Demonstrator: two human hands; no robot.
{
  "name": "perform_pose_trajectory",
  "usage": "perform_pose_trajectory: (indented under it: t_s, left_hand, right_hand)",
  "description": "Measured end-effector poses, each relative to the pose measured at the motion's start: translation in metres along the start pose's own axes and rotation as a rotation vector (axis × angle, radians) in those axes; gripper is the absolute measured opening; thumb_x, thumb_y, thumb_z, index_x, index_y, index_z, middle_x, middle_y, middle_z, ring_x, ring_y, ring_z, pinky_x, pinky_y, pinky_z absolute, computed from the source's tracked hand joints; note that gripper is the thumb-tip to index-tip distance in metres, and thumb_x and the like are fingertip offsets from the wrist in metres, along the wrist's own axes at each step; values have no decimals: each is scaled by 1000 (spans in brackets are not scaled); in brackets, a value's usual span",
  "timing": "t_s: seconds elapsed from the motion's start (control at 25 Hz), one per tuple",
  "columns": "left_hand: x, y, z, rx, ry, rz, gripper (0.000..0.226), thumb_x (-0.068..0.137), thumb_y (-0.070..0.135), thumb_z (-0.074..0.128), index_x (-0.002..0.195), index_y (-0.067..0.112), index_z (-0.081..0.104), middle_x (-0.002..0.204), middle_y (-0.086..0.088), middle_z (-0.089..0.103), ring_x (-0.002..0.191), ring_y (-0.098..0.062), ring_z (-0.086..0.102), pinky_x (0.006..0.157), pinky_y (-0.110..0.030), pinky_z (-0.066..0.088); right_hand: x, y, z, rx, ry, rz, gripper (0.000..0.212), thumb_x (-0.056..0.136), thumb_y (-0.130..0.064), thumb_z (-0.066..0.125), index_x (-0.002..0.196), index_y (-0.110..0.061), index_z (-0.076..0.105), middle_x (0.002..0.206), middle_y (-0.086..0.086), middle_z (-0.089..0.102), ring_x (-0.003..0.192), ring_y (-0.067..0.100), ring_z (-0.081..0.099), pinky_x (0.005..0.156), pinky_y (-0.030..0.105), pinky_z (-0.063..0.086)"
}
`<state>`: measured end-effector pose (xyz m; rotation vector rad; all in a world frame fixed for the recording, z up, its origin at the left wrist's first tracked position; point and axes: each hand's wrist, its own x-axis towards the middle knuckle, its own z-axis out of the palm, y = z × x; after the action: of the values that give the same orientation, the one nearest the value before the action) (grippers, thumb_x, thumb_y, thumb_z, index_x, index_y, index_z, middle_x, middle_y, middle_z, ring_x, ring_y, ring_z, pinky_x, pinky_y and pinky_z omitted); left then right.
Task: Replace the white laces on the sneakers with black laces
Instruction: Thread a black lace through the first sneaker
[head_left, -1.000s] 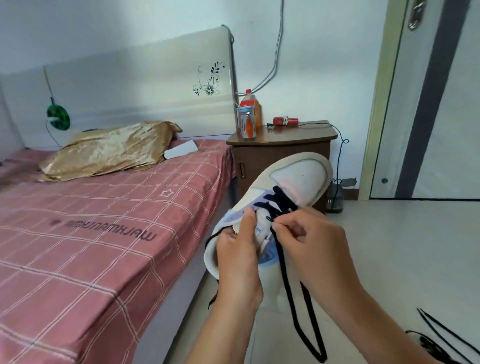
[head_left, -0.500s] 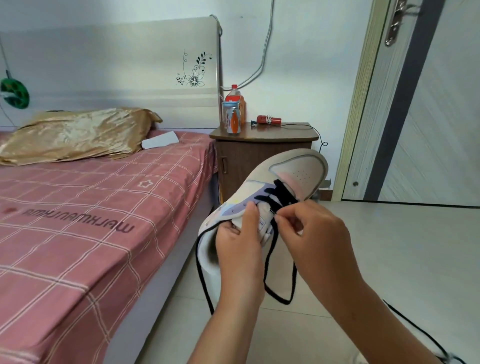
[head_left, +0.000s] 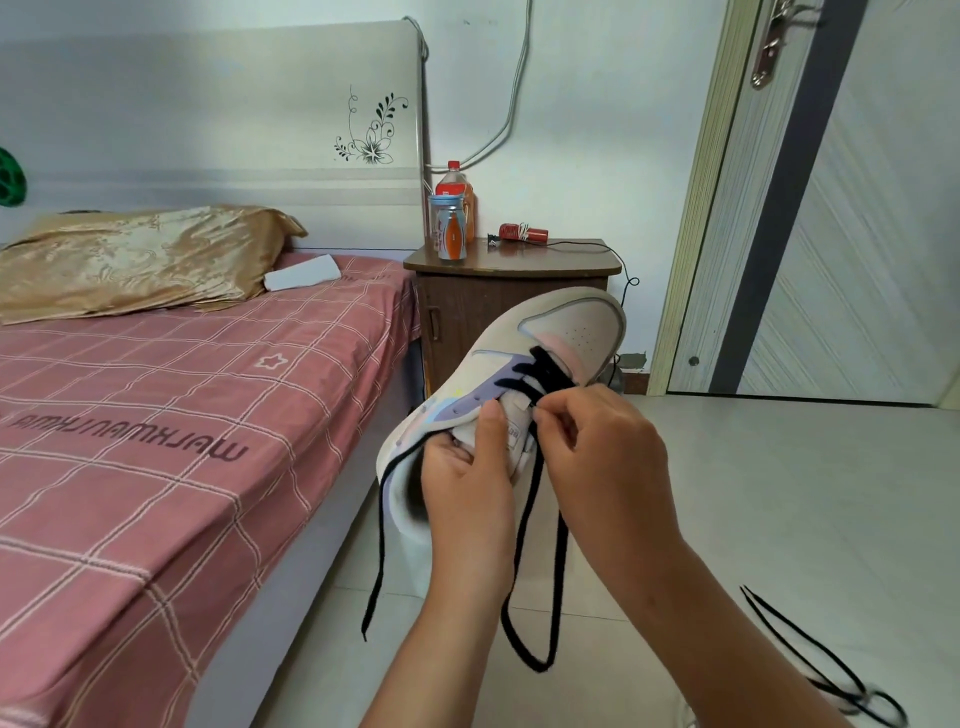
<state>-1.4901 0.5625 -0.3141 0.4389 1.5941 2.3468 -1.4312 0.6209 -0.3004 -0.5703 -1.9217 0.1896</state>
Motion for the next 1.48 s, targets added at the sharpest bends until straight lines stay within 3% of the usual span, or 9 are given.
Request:
perform_pose_trajectory:
  t_s: [0.2,0.44,0.6,0.8,0.96,1.04,1.12,1.24,1.48]
  left_hand:
    - [-4,3,0,30,13,20,42,91,32,58,67,18,27,54,9,26,47,-5,25,46,-17,30]
    - [-4,-2,3,4,-34,22,44,93,32,55,66,14,26,57,2,23,44,-6,22,47,-20,27]
    - [-5,-3,1,-33,-70,17,41,94,30,54,67,13,28,59,0,25,48,-7,24,48,-19,29]
    - [-3,2,-2,-92,-64,-2,27,93,29,56,79,11,41,64,-1,32,57,-10,31,57,-23,33]
    - [-1,6,-5,-51,-74,-15,32,93,27,56,72,12,38,61,-1,35,53,-8,34,48,-16,33]
    - [2,6,-8,-1,-114,23,30,94,24,55,72,10,40,58,-3,37,50,-8,36,46,-17,34]
    - [6,8,-12,86,-177,64,23,93,23,56,78,7,49,65,-8,46,58,-14,45,55,-24,41]
    - [13,7,-16,170,-248,21,17,93,22,54,84,8,58,76,-8,60,70,-16,57,59,-23,48]
    - [20,5,-20,244,-316,-71,16,94,18,51,93,8,64,81,-8,68,74,-17,65,64,-28,55]
  right_hand:
    - [-3,7,1,182,49,40,7,82,-11,65,83,-8,71,72,1,66,62,6,52,62,1,37]
    - [-17,5,16,211,190,99,20,88,-22,54,87,-8,69,78,1,64,70,12,56,65,21,46]
    - [-15,14,9,413,89,162,8,85,-10,66,91,-9,71,85,1,65,79,3,54,73,4,40]
    - [-9,19,-1,534,-102,149,18,84,0,65,99,-7,72,92,-2,65,88,-7,57,76,2,40]
    - [-5,17,-10,490,-123,105,18,81,-4,70,89,-19,64,80,-4,65,79,-5,57,71,0,39]
    - [1,17,-15,455,-202,81,29,80,-7,72,87,-26,52,77,-3,62,76,2,55,68,4,40]
    - [5,24,-15,238,-196,-82,22,78,-15,73,95,-19,59,83,-5,59,83,6,47,71,11,36]
    - [12,41,-11,-55,-188,-252,41,75,-35,65,114,-21,67,101,-2,59,99,15,36,77,22,20]
    - [6,47,-5,162,-301,-147,17,75,-31,71,91,-23,75,91,-16,61,100,13,45,82,34,38]
